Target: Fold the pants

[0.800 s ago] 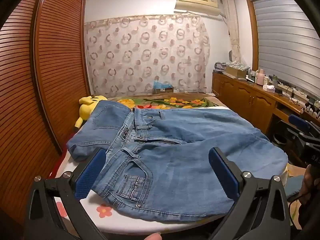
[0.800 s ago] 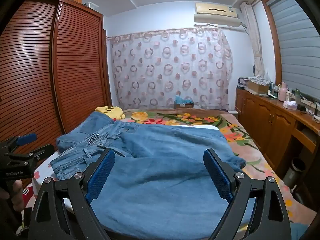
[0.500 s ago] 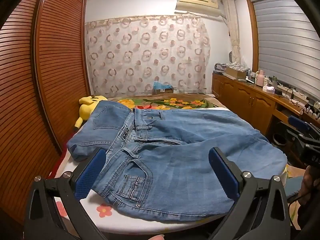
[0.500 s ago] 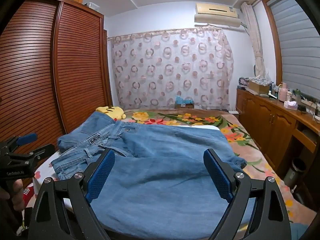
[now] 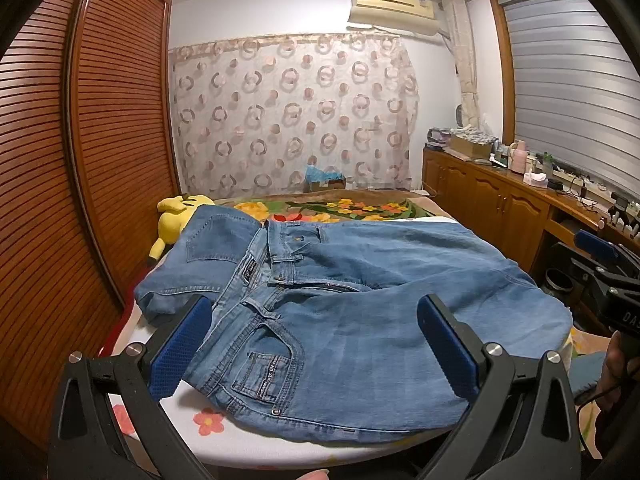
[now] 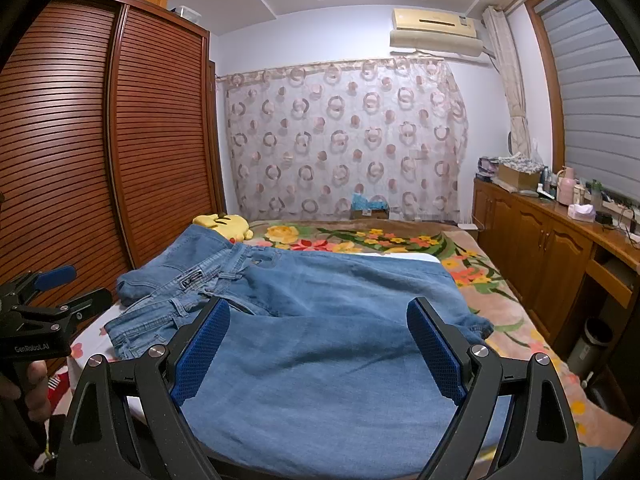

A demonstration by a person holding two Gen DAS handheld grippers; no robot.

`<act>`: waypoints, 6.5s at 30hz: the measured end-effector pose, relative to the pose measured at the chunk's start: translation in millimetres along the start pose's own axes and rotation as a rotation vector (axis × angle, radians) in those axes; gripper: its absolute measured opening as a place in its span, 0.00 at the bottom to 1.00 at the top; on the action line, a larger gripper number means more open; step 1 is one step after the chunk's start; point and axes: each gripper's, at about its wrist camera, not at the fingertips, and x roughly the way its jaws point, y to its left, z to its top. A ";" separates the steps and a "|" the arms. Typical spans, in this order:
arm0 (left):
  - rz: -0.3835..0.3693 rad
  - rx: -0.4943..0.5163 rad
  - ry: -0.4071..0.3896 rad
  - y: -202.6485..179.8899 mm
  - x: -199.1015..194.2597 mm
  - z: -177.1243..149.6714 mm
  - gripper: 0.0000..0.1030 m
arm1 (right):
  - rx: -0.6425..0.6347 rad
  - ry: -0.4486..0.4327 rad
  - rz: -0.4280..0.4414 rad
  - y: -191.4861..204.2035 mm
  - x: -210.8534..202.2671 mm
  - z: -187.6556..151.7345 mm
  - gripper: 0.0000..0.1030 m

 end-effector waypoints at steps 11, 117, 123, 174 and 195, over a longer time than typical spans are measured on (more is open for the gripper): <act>0.000 0.001 -0.007 -1.9 -8.8 10.7 1.00 | -0.001 -0.002 0.001 0.6 -0.4 0.3 0.89; 0.088 -0.111 0.292 105.5 59.5 -60.5 0.89 | 0.009 0.284 -0.133 -18.2 27.8 15.3 0.89; 0.083 -0.130 0.305 114.4 64.4 -65.5 0.80 | 0.007 0.290 -0.134 -20.7 28.3 13.6 0.89; -0.131 -0.121 0.163 92.3 5.5 -9.1 0.16 | 0.011 0.256 -0.164 -61.5 8.4 47.8 0.01; -0.140 -0.099 0.159 84.6 17.7 -1.2 0.16 | -0.029 0.194 -0.105 -70.6 61.4 36.5 0.01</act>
